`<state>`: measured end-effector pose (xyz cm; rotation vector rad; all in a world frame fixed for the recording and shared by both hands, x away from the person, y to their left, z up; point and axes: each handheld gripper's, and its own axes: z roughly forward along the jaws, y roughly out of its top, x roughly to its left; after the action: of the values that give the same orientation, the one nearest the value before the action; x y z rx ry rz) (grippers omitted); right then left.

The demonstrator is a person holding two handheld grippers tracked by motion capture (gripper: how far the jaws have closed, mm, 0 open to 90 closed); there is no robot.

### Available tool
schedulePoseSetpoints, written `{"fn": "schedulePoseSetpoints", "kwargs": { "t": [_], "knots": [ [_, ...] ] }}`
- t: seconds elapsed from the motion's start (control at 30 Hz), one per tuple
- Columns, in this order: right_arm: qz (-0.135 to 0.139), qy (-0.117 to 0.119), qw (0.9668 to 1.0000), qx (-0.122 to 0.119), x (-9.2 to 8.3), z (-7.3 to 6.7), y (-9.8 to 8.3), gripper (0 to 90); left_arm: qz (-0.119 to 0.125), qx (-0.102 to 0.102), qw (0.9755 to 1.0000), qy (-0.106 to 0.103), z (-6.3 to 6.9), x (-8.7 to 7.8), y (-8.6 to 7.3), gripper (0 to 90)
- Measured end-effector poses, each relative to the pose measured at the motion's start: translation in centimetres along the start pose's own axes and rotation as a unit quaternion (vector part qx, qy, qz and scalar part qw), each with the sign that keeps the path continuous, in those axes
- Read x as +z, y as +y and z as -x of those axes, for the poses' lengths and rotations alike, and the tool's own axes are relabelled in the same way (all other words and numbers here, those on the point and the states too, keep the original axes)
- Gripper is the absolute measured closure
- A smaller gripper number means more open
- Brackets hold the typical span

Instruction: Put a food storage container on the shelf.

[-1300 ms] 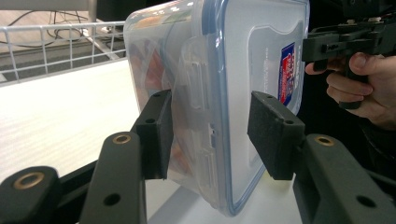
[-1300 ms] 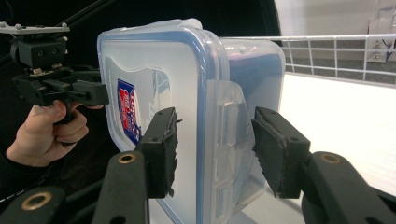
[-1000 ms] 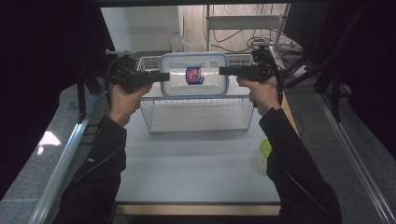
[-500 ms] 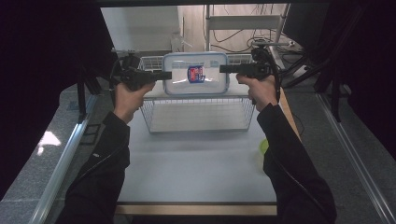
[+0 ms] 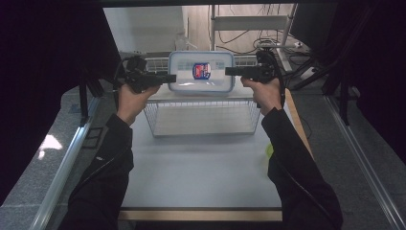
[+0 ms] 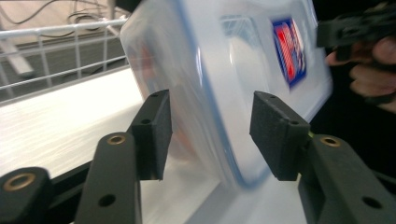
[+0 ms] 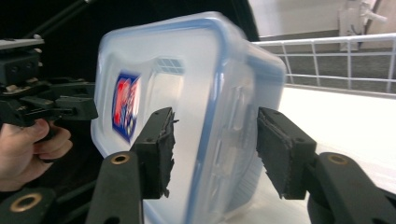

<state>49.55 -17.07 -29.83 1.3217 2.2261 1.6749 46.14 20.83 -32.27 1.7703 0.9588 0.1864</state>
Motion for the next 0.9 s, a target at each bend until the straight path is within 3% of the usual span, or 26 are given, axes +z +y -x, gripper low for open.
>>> {"fn": "schedulePoseSetpoints", "kwargs": {
  "t": [0.03, 0.07, 0.1, 0.13, 0.2, 0.23, 0.27, 0.3, 0.33, 0.37, 0.43, 0.47, 0.5, 0.57, 0.67, 0.8, 0.9],
  "knots": [
    [0.003, -0.018, 0.9998, -0.002, 0.1, 0.1, 0.0, 45.7, 0.019, -0.016, 0.9997, -0.008, -0.3, 0.0, -0.1, 48.9],
    [0.003, -0.018, 0.9998, -0.002, 0.1, 0.1, 0.0, 45.7, 0.019, -0.016, 0.9997, -0.008, -0.3, 0.0, -0.1, 50.2],
    [0.004, -0.025, 0.9996, -0.008, 0.1, 0.6, 0.0, 51.8, 0.029, -0.027, 0.9989, -0.023, -0.6, -0.1, 0.0, 50.8],
    [0.005, -0.016, 0.9998, -0.005, 0.2, 0.8, 0.0, 52.3, 0.03, -0.027, 0.9988, -0.03, -0.6, -0.1, 0.0, 52.3],
    [0.004, -0.015, 0.9999, -0.003, 0.4, 0.8, 0.0, 52.5, 0.029, -0.023, 0.999, -0.026, -0.5, -0.1, 0.0, 49.9],
    [0.0, -0.033, 0.9993, -0.019, 0.7, 0.6, 0.0, 52.4, 0.029, -0.013, 0.9994, -0.016, -0.1, 0.0, 0.0, 48.4],
    [0.003, -0.038, 0.9989, -0.026, 0.7, 0.4, 0.0, 53.2, 0.029, -0.013, 0.9994, -0.016, -0.1, 0.0, 0.0, 46.9],
    [0.004, -0.042, 0.9986, -0.033, 0.6, 0.2, 0.0, 53.8, 0.03, 0.003, 0.9995, -0.003, 0.3, 0.0, -0.1, 44.8],
    [0.004, -0.042, 0.9986, -0.033, 0.6, 0.2, 0.0, 53.8, 0.03, 0.003, 0.9995, -0.003, 0.3, 0.0, -0.1, 43.5],
    [0.015, -0.044, 0.9979, -0.046, 0.2, -0.2, -0.2, 55.2, 0.039, 0.016, 0.9991, -0.002, 0.6, -0.3, -0.4, 43.4],
    [0.021, -0.049, 0.9964, -0.066, -0.6, -0.8, -0.5, 58.3, 0.048, 0.023, 0.9986, -0.004, 0.9, -0.9, -0.9, 45.0],
    [0.021, -0.049, 0.9964, -0.066, -0.6, -0.8, -0.5, 58.3, 0.048, 0.023, 0.9986, -0.004, 0.9, -0.9, -0.9, 47.0],
    [0.027, -0.056, 0.9941, -0.088, -1.6, -1.5, -1.0, 62.6, 0.054, 0.03, 0.9981, -0.001, 1.2, -1.4, -1.5, 49.6],
    [0.031, -0.058, 0.9928, -0.1, -2.0, -1.7, -1.3, 66.0, 0.057, 0.033, 0.9978, -0.003, 1.3, -1.6, -1.8, 52.4],
    [0.033, -0.052, 0.9905, -0.123, -3.3, -2.5, -3.2, 80.5, 0.052, 0.048, 0.9974, -0.009, 1.7, -1.8, -3.2, 67.6],
    [0.007, -0.037, 0.9905, -0.132, -2.8, -2.4, -5.0, 88.6, 0.038, 0.057, 0.9977, -0.005, 2.0, -0.9, -3.9, 79.2],
    [-0.011, -0.035, 0.9905, -0.133, -1.7, -2.2, -5.6, 89.7, 0.031, 0.06, 0.9977, -0.008, 2.2, 0.0, -4.0, 84.2]
  ]
}}
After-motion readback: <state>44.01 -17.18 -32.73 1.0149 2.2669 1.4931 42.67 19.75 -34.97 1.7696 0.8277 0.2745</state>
